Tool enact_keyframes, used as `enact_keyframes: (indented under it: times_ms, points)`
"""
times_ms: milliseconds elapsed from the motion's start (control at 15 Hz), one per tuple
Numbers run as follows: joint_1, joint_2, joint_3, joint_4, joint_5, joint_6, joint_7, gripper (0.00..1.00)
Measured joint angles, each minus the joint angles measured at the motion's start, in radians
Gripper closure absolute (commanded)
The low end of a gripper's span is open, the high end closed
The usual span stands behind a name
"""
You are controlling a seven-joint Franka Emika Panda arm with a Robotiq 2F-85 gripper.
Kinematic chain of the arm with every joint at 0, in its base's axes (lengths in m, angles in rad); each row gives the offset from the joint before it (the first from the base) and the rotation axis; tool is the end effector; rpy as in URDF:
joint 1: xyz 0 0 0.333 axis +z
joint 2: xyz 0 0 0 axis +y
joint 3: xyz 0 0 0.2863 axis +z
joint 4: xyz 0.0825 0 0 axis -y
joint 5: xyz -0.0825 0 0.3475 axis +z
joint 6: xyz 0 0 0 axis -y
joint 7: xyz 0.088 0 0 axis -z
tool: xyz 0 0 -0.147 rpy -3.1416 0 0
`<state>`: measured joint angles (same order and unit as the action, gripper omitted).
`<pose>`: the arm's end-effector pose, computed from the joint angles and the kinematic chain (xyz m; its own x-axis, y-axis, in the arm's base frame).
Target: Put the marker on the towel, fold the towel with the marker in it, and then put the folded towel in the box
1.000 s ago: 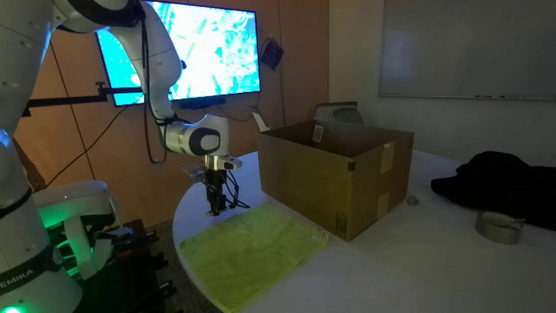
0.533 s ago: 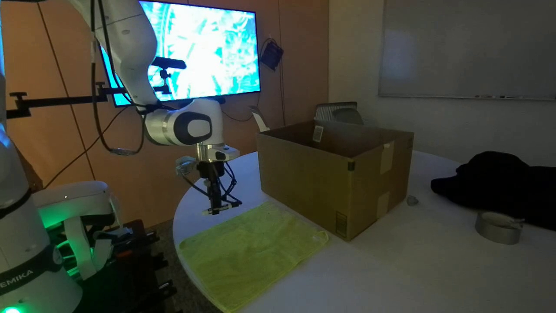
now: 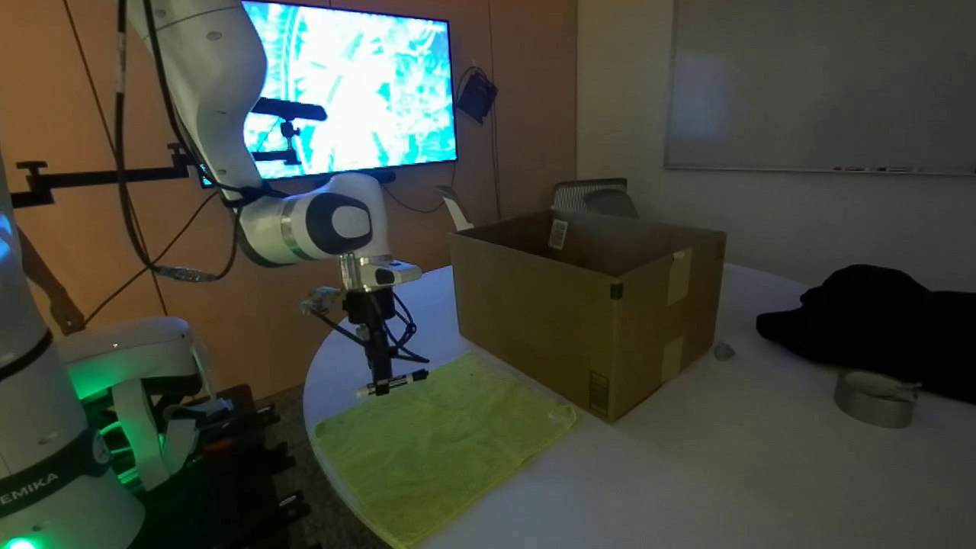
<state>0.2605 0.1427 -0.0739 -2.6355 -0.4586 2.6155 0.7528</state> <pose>0.3793 0.0710 0.1499 0.9878 -0.1527 -0.0299 -0.1400 -0.9563 0.2568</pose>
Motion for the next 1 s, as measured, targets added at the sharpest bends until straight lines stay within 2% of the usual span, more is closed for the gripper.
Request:
enact_keyframes:
  times_ms: [667, 800, 1000]
  points:
    - [-0.027, 0.251, -0.026, 0.172, -0.044, -0.016, -0.011, 0.83]
    - [-0.023, 0.295, -0.035, 0.205, -0.046, -0.016, -0.025, 0.5]
    - [-0.015, 0.327, -0.049, 0.234, -0.046, -0.015, -0.047, 0.31]
